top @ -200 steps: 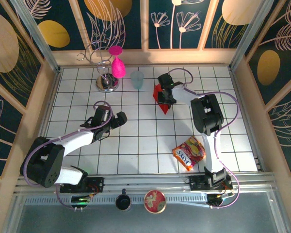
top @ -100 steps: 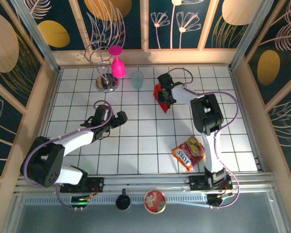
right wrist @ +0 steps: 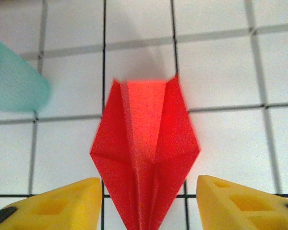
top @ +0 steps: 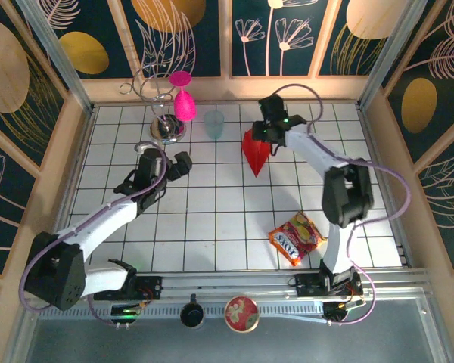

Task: Fold a paper plane with a square sheet of paper (pick it up from the middle)
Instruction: Move the paper plane to the top-center of the table, then reset both arms

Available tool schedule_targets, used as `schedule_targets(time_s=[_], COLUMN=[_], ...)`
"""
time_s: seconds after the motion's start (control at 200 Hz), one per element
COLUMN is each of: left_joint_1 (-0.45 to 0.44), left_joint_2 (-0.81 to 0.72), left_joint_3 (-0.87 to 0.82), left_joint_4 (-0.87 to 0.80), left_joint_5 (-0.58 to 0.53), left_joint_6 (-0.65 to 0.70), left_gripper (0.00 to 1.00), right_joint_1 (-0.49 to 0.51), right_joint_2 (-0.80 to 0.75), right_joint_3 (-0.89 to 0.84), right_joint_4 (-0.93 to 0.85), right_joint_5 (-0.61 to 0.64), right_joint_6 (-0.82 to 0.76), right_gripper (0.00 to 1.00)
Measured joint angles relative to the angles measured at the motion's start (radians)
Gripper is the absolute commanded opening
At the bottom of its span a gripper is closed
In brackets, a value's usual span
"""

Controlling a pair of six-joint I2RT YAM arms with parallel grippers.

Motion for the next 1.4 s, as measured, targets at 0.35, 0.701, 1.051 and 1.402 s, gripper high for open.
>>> schedule_targets(time_s=[0.35, 0.701, 1.051, 1.402], left_joint_1=[0.061, 0.144, 0.319, 0.399], left_joint_2=[-0.172, -0.205, -0.052, 0.122], left_joint_3=[-0.082, -0.382, -0.475, -0.538], left_joint_4=[0.09, 0.442, 0.74, 1.067], left_joint_5=[-0.353, -0.52, -0.328, -0.065], left_joint_6=[0.15, 0.442, 0.522, 0.565], left_gripper=[0.99, 0.99, 0.99, 0.98], right_joint_1=[-0.154, -0.361, -0.38, -0.416], right_joint_2=[-0.635, -0.78, -0.603, -0.433], right_joint_3=[-0.562, -1.037, -1.297, -1.386], right_joint_4=[0.344, 0.621, 1.115, 1.609], right_joint_5=[0.235, 0.346, 0.266, 0.089], right_joint_6=[-0.007, 0.013, -0.129, -0.215], right_gripper=[0.9, 0.95, 0.96, 0.97])
